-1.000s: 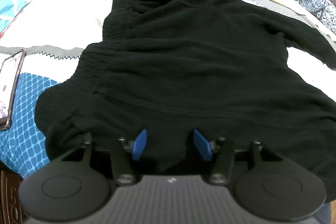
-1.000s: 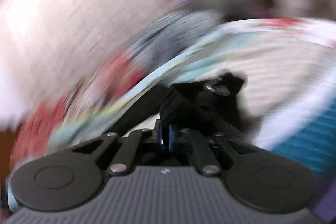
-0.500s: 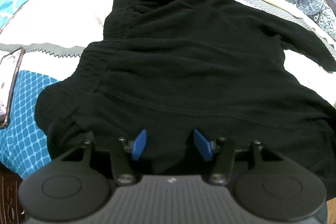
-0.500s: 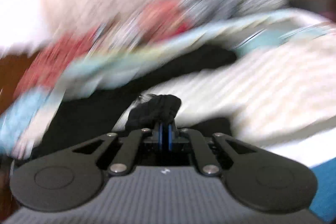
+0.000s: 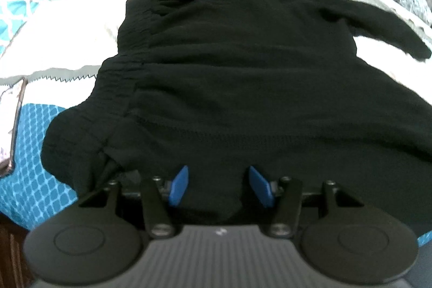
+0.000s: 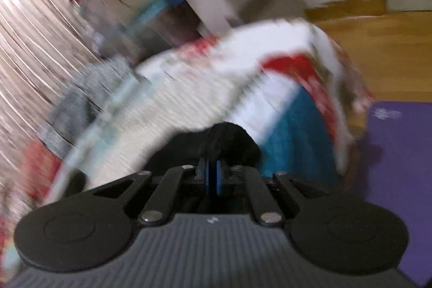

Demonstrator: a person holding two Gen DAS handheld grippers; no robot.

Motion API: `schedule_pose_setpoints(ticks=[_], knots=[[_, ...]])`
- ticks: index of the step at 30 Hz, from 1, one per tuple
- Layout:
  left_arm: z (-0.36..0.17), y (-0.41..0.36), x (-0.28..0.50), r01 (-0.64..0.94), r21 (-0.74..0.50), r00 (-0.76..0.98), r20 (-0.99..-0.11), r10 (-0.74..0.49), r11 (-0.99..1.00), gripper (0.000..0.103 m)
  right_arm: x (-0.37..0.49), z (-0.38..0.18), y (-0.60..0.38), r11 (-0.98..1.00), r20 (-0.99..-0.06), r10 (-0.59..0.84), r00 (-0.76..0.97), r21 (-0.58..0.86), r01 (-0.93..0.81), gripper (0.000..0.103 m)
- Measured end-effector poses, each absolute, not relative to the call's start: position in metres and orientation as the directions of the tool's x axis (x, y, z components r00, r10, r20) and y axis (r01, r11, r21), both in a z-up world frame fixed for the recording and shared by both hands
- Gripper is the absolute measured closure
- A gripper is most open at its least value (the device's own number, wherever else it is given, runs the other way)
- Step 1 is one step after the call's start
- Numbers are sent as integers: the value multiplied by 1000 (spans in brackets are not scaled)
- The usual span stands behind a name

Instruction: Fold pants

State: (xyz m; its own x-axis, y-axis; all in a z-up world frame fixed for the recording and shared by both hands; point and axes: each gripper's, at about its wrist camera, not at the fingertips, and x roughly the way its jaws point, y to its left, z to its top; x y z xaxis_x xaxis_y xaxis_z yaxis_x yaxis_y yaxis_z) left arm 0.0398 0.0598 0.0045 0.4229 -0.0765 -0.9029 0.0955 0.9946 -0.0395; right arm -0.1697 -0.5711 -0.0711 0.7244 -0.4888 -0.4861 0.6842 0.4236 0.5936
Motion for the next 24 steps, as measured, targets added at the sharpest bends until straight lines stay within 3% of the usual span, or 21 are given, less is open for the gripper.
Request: schedule_pose_setpoints(ticks=[3, 9, 10, 11, 13, 18, 22, 24], knots=[[5, 62, 39, 97, -42, 417, -905, -79, 994, 52, -173, -75, -564, 407, -475, -488, 732, 618, 672, 95], [15, 70, 35, 88, -108, 423, -896, -135, 990, 51, -168, -60, -562, 486, -496, -498, 712, 520, 702, 89], [18, 72, 34, 92, -121, 426, -893, -148, 988, 51, -171, -58, -562, 482, -495, -504, 708, 519, 706, 83], [21, 73, 32, 99, -130, 429, -889, -160, 987, 51, -173, -55, -563, 472, -489, -518, 702, 521, 711, 67], [28, 73, 27, 125, -146, 438, -880, -187, 981, 51, -177, -47, -553, 455, -466, -584, 665, 490, 743, 50], [44, 55, 11, 234, -207, 442, -848, -293, 950, 51, -165, -34, -557, 481, -535, -631, 562, 298, 824, 50], [47, 29, 4, 318, -237, 400, -844, -356, 918, 51, -162, -11, -564, 533, -422, -647, 636, 346, 772, 49], [46, 15, 3, 351, -228, 385, -849, -362, 908, 51, -138, -5, -573, 626, -446, -557, 701, 328, 707, 38]])
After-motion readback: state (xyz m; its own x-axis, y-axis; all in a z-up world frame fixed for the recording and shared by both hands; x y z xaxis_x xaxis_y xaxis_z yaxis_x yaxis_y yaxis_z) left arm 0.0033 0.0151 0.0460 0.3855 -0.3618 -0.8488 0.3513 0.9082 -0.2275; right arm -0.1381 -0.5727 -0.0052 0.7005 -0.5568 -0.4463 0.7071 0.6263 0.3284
